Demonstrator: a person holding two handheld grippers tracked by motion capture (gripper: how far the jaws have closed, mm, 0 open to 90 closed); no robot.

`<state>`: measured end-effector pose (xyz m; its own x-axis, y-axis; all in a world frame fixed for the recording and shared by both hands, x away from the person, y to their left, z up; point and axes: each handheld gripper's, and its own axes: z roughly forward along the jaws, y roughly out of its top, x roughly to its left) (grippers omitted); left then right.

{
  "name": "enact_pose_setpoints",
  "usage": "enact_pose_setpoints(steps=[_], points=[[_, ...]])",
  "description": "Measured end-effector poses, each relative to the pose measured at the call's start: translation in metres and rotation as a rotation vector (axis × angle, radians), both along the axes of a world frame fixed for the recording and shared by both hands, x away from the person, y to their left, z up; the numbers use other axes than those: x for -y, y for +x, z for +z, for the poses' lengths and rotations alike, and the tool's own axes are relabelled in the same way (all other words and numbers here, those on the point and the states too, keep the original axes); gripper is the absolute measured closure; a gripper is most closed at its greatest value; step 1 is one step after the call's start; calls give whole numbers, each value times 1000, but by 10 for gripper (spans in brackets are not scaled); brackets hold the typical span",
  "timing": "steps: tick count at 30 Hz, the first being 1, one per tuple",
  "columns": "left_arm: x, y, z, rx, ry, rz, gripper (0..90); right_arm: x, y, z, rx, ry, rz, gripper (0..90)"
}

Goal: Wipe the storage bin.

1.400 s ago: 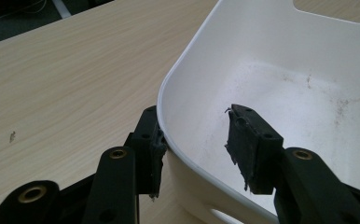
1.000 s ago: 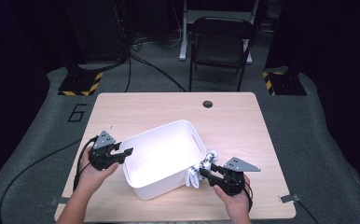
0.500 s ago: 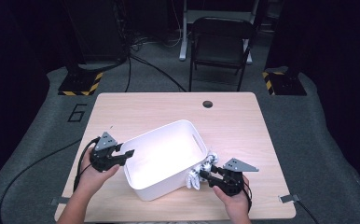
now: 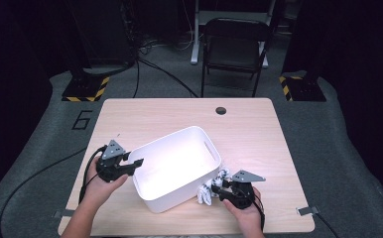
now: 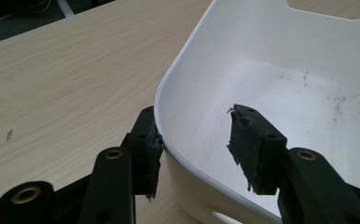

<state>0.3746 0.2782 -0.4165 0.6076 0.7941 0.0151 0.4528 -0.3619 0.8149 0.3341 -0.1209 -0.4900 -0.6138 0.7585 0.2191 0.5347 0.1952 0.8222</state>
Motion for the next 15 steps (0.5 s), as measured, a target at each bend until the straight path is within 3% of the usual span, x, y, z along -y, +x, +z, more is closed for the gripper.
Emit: enact_pose_setpoints(steps=[5,7,10,13,15], points=[[-1,-1,0,-2,-5,-11,538,0,-17,38,151,101,1,621],[1,-2,0,-2,7,-20,538,-2,-20,47,175,107,16,619],[2,-4,0,0,6,-18,538,-5,-22,46,185,92,10,630],[3,-5,0,2,9,-14,537,-5,-20,37,164,95,17,656],[3,-5,0,4,7,-13,534,-8,-17,30,139,50,35,666]])
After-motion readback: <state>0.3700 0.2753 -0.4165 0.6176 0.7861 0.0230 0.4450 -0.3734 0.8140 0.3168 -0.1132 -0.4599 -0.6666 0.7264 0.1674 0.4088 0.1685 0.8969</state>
